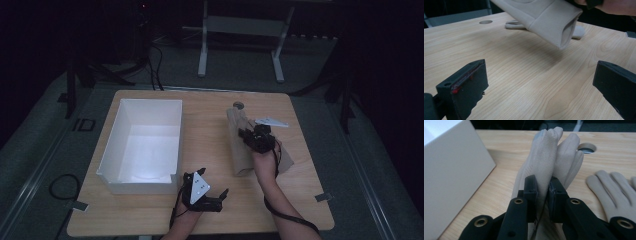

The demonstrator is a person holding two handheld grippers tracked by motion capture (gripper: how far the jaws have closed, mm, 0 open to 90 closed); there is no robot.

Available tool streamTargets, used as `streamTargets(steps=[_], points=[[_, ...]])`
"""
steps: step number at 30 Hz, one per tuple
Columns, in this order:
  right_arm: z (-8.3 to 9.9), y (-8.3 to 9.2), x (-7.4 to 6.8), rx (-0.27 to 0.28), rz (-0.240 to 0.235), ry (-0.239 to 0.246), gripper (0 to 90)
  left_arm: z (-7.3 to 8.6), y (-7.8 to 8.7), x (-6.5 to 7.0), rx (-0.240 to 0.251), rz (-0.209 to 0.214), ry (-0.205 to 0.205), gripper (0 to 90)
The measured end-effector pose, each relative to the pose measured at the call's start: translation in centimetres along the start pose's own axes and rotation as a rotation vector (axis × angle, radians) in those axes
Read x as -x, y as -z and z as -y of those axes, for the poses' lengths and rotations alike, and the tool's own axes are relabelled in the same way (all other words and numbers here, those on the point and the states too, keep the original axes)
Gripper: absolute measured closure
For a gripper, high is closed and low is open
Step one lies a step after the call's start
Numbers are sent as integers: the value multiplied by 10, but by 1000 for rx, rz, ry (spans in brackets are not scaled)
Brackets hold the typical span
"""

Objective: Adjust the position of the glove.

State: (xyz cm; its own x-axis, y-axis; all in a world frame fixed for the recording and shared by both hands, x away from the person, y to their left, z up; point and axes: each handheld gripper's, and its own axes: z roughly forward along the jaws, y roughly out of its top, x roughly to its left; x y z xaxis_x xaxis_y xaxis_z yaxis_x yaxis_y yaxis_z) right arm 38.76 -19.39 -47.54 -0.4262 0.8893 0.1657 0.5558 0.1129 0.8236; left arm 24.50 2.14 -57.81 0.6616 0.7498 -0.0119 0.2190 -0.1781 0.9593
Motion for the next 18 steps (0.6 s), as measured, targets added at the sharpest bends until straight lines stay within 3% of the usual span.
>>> streamTargets(steps=[8, 12, 16, 18], points=[[22, 8, 3, 13, 66, -71, 791, 0, 0, 0, -1, -1, 0, 0], [41, -4, 8, -20, 102, -86, 790, 0, 0, 0, 0, 0, -3, 0], [55, -17, 15, -47, 108, -135, 784, 0, 0, 0, 0, 1, 2, 0], [58, -19, 15, -50, 114, -136, 781, 0, 0, -1, 1, 1, 5, 0]])
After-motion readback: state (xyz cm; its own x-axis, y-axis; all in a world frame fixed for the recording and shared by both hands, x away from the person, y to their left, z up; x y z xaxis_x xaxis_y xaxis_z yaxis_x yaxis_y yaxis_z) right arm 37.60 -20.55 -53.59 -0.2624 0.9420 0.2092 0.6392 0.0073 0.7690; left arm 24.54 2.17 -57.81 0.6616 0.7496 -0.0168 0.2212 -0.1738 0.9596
